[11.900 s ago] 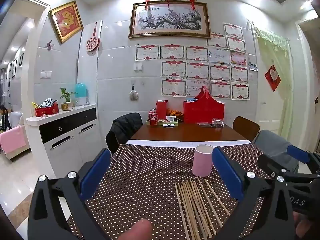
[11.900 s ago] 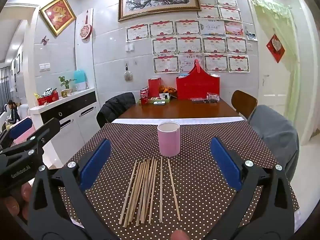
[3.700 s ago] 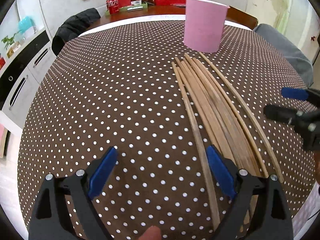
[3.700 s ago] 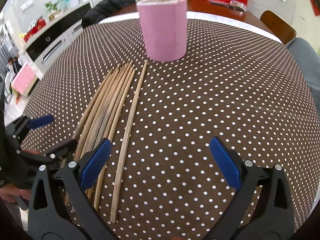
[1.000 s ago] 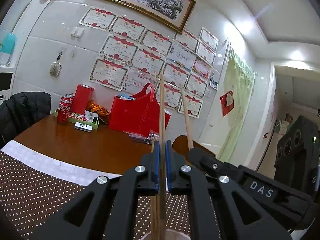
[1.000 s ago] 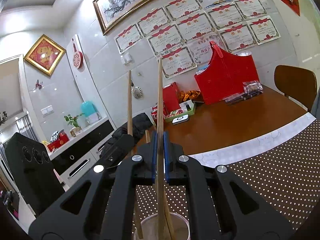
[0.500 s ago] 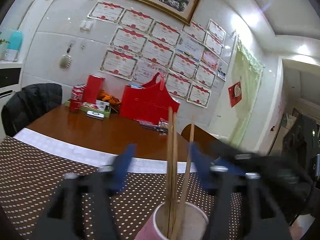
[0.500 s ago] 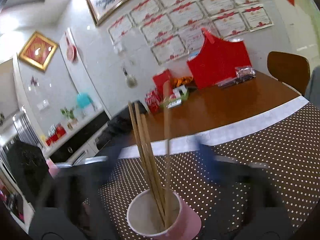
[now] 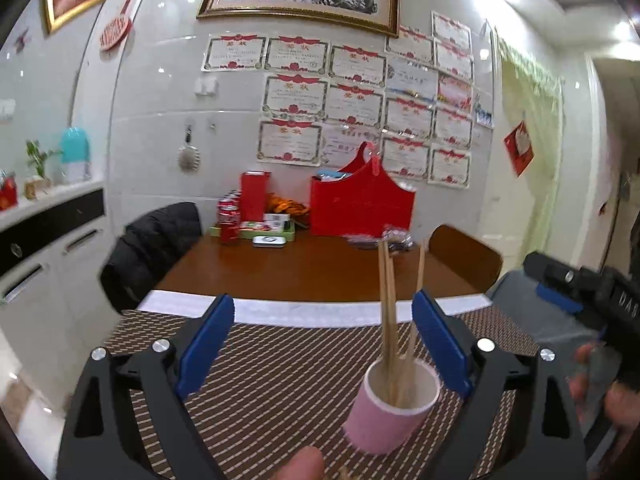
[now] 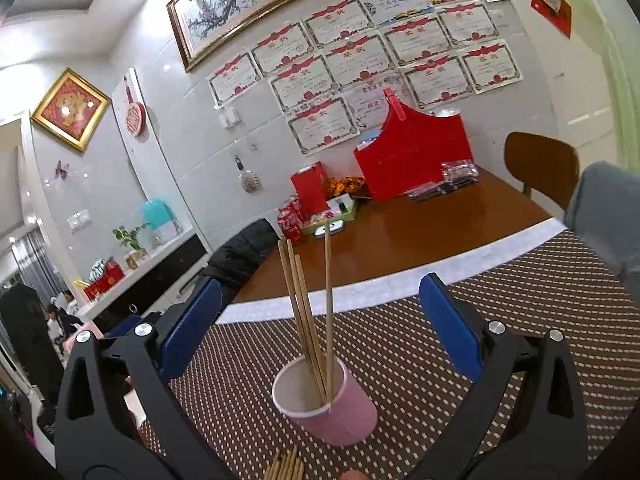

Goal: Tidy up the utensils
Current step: 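Carry the chopstick over the pink cup and release it inside, then move both tools back to the pile and grasp a third chopstick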

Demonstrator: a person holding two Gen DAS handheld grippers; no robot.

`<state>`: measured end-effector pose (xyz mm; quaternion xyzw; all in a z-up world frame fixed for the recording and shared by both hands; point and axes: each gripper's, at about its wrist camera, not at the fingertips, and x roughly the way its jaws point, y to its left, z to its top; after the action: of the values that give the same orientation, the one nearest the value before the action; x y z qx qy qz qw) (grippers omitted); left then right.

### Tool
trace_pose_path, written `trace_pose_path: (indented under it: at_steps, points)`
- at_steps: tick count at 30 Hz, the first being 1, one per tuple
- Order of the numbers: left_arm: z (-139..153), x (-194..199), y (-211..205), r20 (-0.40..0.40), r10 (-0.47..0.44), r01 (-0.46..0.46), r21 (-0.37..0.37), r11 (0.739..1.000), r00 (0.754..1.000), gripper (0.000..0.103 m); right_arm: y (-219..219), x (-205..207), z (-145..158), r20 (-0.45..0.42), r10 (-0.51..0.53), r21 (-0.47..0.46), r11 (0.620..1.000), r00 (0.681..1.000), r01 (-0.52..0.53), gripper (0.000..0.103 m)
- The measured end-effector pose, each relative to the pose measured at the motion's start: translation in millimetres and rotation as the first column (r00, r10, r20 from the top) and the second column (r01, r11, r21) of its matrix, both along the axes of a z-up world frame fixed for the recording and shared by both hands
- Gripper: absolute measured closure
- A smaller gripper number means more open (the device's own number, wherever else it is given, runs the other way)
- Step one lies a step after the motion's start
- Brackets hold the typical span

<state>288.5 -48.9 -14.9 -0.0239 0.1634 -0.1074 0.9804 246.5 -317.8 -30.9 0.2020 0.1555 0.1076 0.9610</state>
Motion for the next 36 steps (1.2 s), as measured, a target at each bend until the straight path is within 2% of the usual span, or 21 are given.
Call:
trace_pose_path:
  at_steps: [4, 9, 15, 19, 25, 29, 32, 36]
  points:
    - [4.8, -29.1, 5.2, -0.019, 0.028, -0.027, 0.085, 0.996, 0.999, 0.014, 4.0, -23.6, 9.6, -0.035, -0.013, -0.05, 0.999, 0.999, 0.011, 0.006]
    - [-0.7, -60.6, 21.5, -0.063, 0.053, -0.047, 0.101, 0.994, 0.997, 0.014, 14.0, -48.3, 5.1, -0.097, -0.002, -0.121, 0.993, 0.995, -0.01, 0.006]
    - [-23.5, -86.8, 38.9, -0.143, 0.084, -0.065, 0.131, 0.989, 0.986, 0.014, 25.2, -70.3, -20.1, -0.188, 0.025, -0.163, 0.985, 0.982, -0.057, 0.006]
    - [-49.1, -99.9, 47.2, -0.227, 0.101, -0.066, 0.154, 0.986, 0.969, 0.014, 29.7, -81.1, -41.1, -0.244, 0.04, -0.161, 0.984, 0.969, -0.081, 0.006]
    - [-82.9, -106.7, 55.3, -0.335, 0.101, -0.062, 0.127, 0.99, 0.937, 0.014, 32.9, -87.2, -60.1, -0.295, 0.046, -0.156, 0.983, 0.954, -0.096, 0.006]
    - [-98.1, -110.8, 47.8, -0.366, 0.091, -0.038, 0.151, 0.988, 0.926, 0.014, 34.7, -90.1, -67.2, -0.311, 0.045, -0.156, 0.983, 0.949, -0.098, 0.006]
    - [-114.0, -110.6, 44.1, -0.408, 0.094, -0.027, 0.167, 0.986, 0.908, 0.014, 37.9, -92.0, -76.5, -0.334, 0.052, -0.159, 0.981, 0.941, -0.111, 0.006]
    - [-142.9, -108.5, 35.0, -0.491, 0.084, 0.02, 0.203, 0.979, 0.867, 0.014, 38.5, -92.1, -91.3, -0.373, 0.056, -0.154, 0.981, 0.926, -0.121, 0.006]
